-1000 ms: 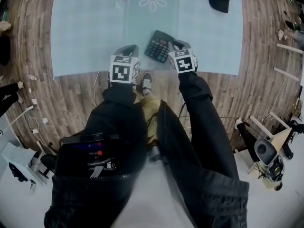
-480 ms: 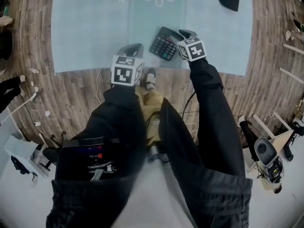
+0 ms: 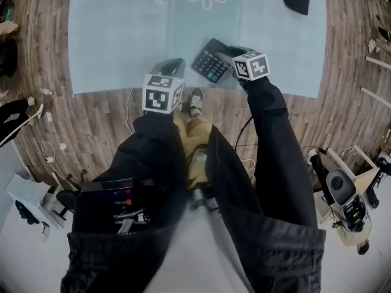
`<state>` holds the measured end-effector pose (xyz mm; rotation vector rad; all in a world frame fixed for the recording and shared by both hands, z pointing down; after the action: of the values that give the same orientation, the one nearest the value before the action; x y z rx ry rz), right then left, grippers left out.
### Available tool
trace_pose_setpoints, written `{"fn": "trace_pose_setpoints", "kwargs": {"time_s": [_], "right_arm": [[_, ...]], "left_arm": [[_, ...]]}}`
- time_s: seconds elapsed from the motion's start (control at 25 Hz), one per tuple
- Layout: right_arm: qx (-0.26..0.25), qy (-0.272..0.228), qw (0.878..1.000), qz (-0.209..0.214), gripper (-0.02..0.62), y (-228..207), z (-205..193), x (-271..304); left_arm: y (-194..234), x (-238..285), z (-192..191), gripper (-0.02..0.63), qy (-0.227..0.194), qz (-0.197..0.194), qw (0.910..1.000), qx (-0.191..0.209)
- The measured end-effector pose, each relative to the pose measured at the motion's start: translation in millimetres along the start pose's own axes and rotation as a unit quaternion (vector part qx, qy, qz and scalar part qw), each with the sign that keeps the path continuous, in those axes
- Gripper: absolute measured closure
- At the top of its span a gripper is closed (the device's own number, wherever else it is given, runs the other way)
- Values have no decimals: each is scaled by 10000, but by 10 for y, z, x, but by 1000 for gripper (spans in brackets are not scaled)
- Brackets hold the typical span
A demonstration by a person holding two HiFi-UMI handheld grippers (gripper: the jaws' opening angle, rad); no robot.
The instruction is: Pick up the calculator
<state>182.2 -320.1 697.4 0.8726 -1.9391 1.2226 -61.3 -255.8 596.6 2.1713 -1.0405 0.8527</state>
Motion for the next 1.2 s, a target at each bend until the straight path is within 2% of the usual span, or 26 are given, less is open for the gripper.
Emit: {"fn": "trace_pose_setpoints", "kwargs": {"time_s": [0.2,0.32,0.48,0.56,0.72,0.84,0.96,1.2], "right_arm": [[581,-45,9970,509,431,-31,-75,30],[1022,53,9915,804,487,-14,-151,19],[1528,23,9830,1021,523,90,-264,-90],[1546,-44,9824,1046,534,168,-295,-175],[1492,-316,9849,821,540,338,-330,-307],[1664,-793,9791,864,540,467,-310,-471],[1659,-1548,9699,885,540,654,-200,-762],[1308,-3038,9417,612,540,1108,54,-1486]], "left_arm": [[15,-40,-61,604,13,-13,10000,0],[41,-80,-126,604,42,14,10000,-12],[25,-137,-93,604,-38,13,10000,29],[-7,-170,-53,604,-105,-4,9999,67],[-57,-246,2,604,-217,-16,9996,151],[-100,-322,78,604,-343,-4,9992,225],[-145,-449,219,604,-594,49,9976,346],[-242,-781,573,604,-1246,231,9903,568]]}}
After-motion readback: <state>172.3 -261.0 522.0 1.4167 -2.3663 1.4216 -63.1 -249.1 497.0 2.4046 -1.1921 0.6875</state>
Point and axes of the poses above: the fingertips, and each gripper's own axes: x forward along the fingers, y to its left, z out of its top, the point moved 10 cm from there along -x, backward along the fingers, and after that the axes turned 13 degrees about x, right-handed, at the moved point
